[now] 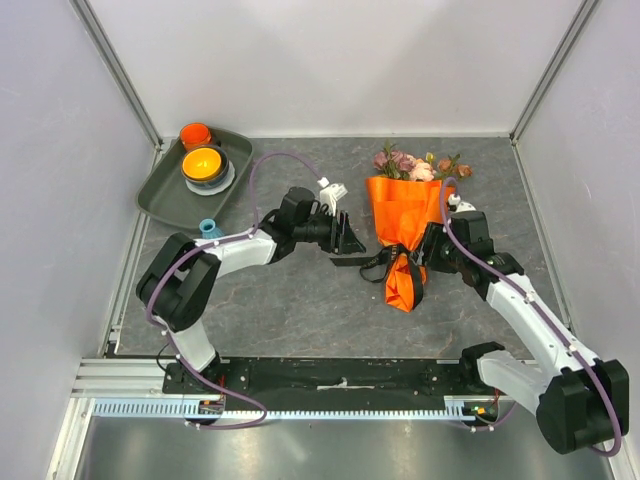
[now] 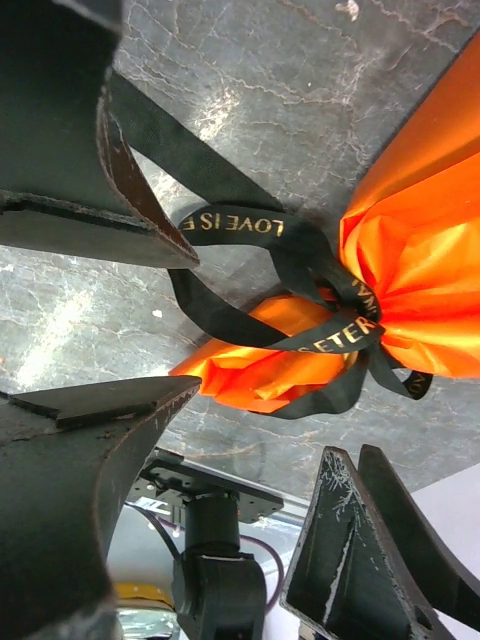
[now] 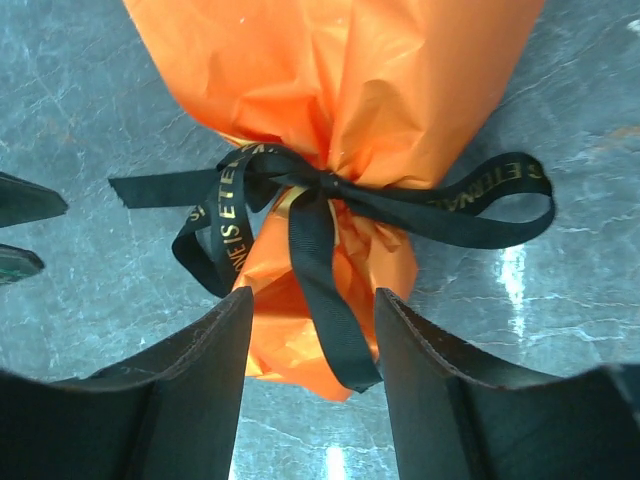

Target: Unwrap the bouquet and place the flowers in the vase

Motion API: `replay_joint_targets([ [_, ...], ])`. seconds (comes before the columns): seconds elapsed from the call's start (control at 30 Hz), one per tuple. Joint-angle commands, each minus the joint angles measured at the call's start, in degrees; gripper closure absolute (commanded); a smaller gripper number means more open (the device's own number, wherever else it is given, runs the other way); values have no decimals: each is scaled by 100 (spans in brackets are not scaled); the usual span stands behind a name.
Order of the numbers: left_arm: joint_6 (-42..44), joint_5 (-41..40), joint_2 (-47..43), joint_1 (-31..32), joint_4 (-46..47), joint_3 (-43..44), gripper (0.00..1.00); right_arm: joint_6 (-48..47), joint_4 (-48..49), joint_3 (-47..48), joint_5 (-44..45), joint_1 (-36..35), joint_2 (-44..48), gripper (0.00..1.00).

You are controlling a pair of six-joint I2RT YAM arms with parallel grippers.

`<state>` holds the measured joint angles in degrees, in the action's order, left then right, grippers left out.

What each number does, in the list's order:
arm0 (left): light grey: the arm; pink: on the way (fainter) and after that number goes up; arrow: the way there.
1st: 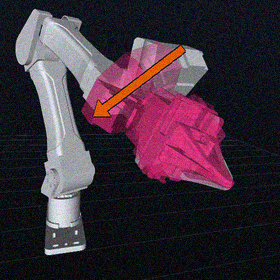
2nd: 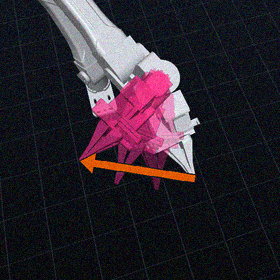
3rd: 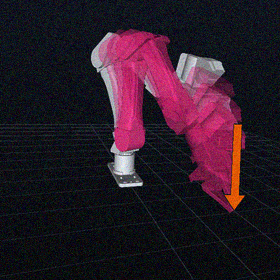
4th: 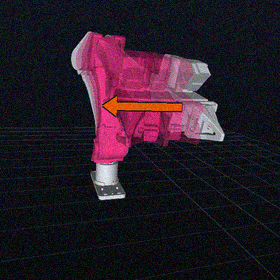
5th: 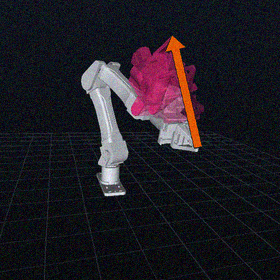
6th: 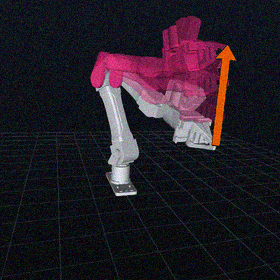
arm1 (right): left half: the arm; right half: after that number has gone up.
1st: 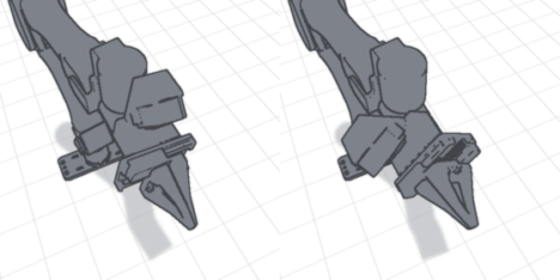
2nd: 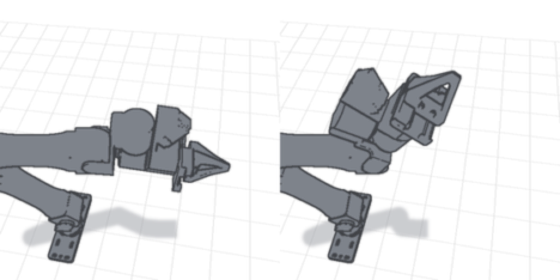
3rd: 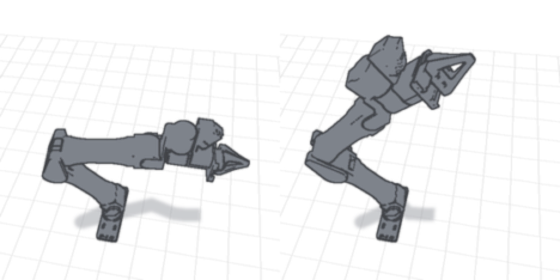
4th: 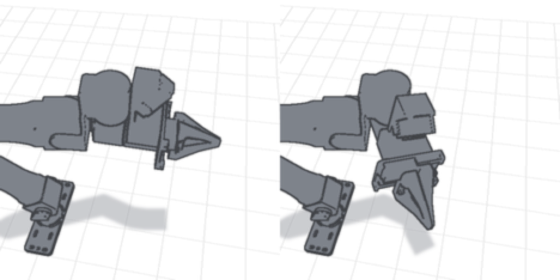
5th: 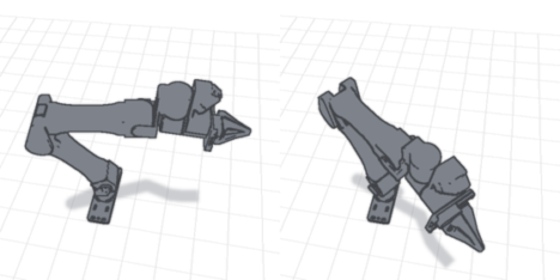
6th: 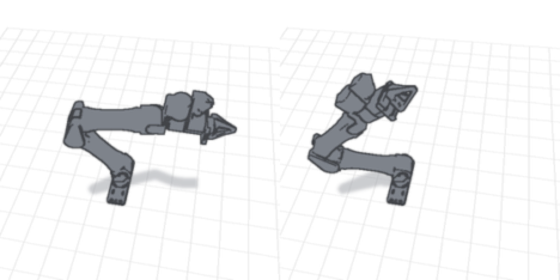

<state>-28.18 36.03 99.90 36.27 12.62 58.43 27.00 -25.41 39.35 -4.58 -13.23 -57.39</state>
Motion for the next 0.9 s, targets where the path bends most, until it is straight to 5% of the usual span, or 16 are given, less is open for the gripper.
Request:
replay_joint_targets([
  [0.0, 296, 35, 74, 73, 1399, -577, 46, -99, 45, -7, -87, -153, -324, 43],
  [0.17, 120, 202, 355, 99, 2112, -781, 47, -222, 185, -24, -61, -215, -712, 51],
  [0.53, 120, 53, 452, 126, 1946, -772, 49, -55, 344, -77, 133, -610, -915, 58],
  [0.77, 138, 9, 408, 143, 1946, -825, 48, -46, 282, -7, 220, -645, -827, 100],
  [0.87, 155, -17, 390, 152, 1946, -825, 49, -46, 116, 151, 256, -654, -687, 100],
])
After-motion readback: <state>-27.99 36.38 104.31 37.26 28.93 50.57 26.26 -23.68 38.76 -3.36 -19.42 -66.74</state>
